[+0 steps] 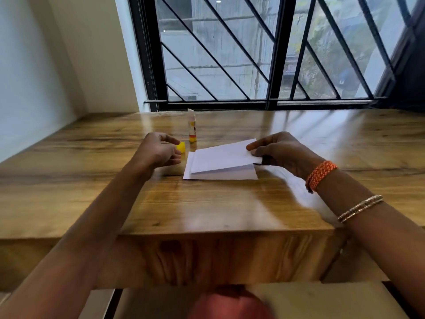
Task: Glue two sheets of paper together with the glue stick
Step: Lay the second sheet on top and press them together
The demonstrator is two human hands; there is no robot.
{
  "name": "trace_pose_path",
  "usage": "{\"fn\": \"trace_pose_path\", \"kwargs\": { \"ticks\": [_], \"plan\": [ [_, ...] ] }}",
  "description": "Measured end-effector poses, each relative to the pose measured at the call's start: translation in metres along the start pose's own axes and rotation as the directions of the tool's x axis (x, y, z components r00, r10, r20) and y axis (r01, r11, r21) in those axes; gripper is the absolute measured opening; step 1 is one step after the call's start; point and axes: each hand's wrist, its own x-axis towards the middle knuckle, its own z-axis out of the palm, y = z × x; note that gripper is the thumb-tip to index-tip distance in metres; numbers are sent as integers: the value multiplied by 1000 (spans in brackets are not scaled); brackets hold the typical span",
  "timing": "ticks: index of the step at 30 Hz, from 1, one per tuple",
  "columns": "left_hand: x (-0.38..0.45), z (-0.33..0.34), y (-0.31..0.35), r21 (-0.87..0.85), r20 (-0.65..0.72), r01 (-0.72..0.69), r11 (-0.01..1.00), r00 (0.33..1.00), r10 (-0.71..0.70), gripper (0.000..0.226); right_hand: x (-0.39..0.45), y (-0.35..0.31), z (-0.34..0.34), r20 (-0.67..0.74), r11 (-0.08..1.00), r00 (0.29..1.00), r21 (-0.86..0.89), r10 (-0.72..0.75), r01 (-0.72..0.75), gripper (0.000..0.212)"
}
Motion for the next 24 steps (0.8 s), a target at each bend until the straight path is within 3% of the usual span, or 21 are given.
{"fn": "trace_pose_path", "kwargs": {
  "ticks": [4, 14, 18, 24],
  "plan": [
    [1, 1, 0, -33, 53, 98, 995, 994, -96, 29, -1, 0, 7, 6, 1000, 1000, 1, 16, -16, 14],
    [0, 2, 4, -48, 96, 155, 987, 984, -150, 33, -1, 0, 15, 16, 998, 1000, -57, 17, -16, 13],
    [-1, 1, 3, -10, 122, 121, 993, 985, -119, 37, 0, 2, 14, 7, 997, 1000, -79, 5, -5, 13],
    [-7, 0, -4, 243, 168, -47, 969, 986, 6, 37, 0, 5, 14, 8, 995, 1000, -97, 1, -1, 13]
  ]
}}
